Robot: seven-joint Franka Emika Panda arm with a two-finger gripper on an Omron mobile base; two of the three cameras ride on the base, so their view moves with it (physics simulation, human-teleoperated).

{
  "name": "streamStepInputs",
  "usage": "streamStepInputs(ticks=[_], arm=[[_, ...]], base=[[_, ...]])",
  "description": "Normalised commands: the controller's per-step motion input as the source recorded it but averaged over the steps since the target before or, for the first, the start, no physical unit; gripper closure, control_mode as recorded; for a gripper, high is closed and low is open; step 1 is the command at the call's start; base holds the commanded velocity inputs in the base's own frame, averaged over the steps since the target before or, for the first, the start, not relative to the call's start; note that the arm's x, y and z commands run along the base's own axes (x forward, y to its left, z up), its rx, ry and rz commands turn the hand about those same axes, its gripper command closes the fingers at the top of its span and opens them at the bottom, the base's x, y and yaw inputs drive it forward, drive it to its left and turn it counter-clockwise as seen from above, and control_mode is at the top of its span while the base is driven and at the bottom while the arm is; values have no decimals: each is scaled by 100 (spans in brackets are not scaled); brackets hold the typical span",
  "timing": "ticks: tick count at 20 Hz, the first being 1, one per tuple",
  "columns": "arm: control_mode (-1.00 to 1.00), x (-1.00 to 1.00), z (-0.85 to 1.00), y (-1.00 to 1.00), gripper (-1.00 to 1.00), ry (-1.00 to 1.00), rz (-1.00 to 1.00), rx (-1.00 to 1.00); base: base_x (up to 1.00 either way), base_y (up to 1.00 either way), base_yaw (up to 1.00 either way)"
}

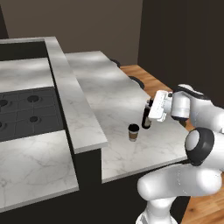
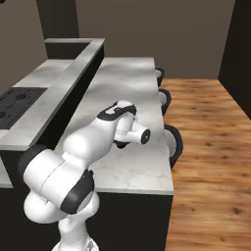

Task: Move the drinks to the dining counter.

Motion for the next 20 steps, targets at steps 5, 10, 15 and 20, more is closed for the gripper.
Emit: streamStepInputs(ticks=[5,10,15,20], arm=[[-100,33,-12,0,100,1,0,4],[-100,26,-16,0,100,0,0,1],[-100,22,-23,0,100,0,0,0],[-100,29,-24,0,100,0,0,0]], base=[[0,0,0],[0,0,0],[0,0,0],[0,0,0]])
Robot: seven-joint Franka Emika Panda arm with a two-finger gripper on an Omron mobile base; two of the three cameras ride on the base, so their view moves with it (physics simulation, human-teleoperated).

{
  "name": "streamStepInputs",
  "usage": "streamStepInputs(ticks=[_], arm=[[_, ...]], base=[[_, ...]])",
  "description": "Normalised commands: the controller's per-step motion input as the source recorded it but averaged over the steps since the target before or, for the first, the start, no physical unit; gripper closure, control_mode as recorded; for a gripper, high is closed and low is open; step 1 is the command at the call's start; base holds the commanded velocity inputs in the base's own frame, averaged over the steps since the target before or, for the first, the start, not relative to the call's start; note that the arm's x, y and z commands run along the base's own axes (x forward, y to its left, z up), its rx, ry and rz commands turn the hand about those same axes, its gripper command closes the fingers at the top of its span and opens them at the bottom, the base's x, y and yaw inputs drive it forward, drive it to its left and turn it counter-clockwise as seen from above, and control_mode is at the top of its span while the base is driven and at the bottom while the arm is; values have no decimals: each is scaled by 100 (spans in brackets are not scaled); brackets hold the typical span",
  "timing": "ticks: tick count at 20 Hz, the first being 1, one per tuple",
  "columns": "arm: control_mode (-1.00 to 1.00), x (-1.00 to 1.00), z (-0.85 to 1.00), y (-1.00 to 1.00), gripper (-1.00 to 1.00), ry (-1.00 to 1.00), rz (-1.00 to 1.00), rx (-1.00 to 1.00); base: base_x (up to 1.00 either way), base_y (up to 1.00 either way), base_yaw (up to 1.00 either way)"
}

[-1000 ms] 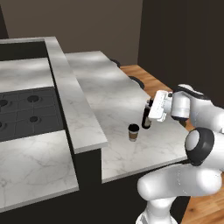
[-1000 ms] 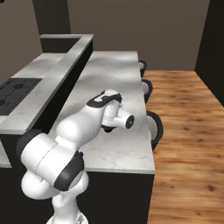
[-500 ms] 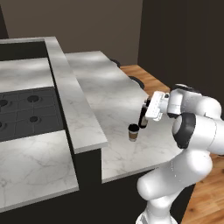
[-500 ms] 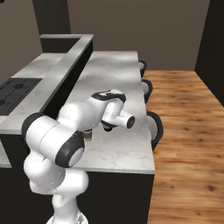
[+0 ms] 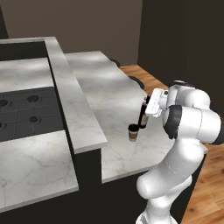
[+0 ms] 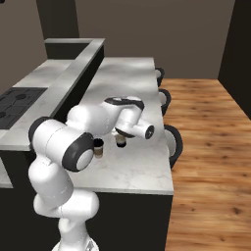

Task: Move the drinks to the dining counter.

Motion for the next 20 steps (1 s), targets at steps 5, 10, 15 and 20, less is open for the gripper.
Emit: streamStepInputs(ticks=[5,10,15,20], arm=[[-100,22,-25,0,100,0,0,0],[-100,7,-28,2,-100,0,0,0],[-100,0,-19,8,-100,0,0,0],[-100,0,-3,15,-100,0,0,0]], base=[[0,0,0],[0,0,0],[0,0,0],[0,0,0]])
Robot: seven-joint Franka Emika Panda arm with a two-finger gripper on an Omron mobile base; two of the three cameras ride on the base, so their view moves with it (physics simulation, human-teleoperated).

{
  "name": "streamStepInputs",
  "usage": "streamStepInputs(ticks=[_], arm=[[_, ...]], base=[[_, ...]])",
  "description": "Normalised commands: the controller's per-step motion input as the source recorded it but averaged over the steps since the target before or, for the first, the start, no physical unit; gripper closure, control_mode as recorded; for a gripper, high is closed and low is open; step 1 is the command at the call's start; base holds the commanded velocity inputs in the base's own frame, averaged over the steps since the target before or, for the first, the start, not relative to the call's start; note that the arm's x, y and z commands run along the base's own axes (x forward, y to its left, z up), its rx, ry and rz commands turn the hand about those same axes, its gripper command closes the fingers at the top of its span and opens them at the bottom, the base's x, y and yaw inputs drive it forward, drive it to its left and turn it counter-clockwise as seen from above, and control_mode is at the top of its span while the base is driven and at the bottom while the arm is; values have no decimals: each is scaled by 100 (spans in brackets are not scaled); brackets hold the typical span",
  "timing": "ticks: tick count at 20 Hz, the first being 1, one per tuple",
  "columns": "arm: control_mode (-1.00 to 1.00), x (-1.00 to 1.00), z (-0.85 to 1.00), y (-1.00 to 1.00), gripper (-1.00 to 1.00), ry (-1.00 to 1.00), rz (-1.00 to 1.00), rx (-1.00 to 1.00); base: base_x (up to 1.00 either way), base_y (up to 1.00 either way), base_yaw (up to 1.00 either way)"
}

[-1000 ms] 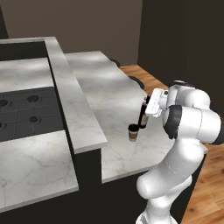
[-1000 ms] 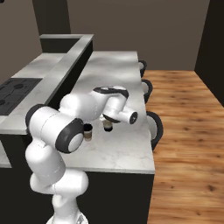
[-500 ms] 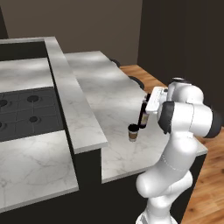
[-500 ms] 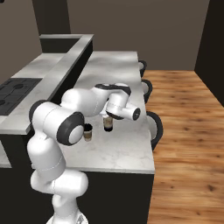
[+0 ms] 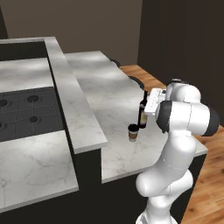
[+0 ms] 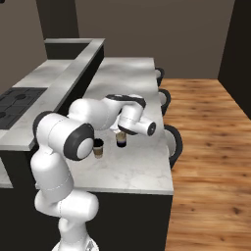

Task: Move the drinks to the dining counter.

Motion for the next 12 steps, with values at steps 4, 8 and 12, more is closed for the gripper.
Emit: streamStepInputs(ticks=[4,8,12], arm=[[-100,0,0,4,-100,0,0,0],[-100,-1,0,0,-100,0,0,0],[-100,0,3,0,-100,0,0,0]], base=[[0,0,0],[0,0,0],[0,0,0]])
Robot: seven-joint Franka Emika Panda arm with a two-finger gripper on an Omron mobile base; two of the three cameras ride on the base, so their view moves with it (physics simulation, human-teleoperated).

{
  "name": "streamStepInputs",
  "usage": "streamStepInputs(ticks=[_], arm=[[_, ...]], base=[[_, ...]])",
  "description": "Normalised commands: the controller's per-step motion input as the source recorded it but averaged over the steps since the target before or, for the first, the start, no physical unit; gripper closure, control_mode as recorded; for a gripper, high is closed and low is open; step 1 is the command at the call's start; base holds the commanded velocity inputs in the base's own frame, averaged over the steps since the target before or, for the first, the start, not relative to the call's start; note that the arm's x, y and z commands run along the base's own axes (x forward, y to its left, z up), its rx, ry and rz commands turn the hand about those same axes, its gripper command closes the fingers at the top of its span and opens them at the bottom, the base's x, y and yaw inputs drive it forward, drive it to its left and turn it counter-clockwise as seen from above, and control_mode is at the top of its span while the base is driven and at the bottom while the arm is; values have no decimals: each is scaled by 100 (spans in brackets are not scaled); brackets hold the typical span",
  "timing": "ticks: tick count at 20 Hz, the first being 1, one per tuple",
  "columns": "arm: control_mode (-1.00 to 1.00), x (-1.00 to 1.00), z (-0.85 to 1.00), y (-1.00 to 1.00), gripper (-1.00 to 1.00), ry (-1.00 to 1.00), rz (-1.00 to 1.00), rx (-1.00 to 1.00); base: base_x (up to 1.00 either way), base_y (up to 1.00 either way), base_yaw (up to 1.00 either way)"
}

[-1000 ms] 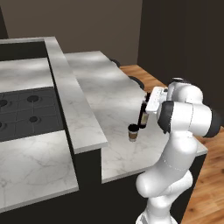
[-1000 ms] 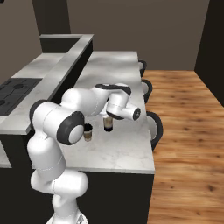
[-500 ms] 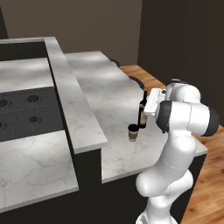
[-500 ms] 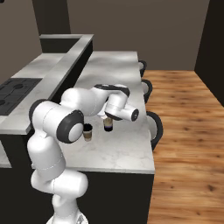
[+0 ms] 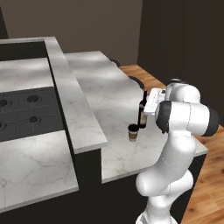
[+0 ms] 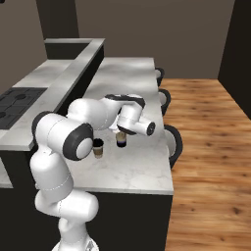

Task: Move the drinks to the dining counter.

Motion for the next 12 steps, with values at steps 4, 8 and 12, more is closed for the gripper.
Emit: streamStepInputs(ticks=[4,8,12], arm=[[-100,0,14,-2,-100,1,0,0],[-100,0,37,0,-100,2,0,0],[-100,0,52,0,-100,3,0,0]], base=[[0,0,0],[0,0,0],[0,0,0]])
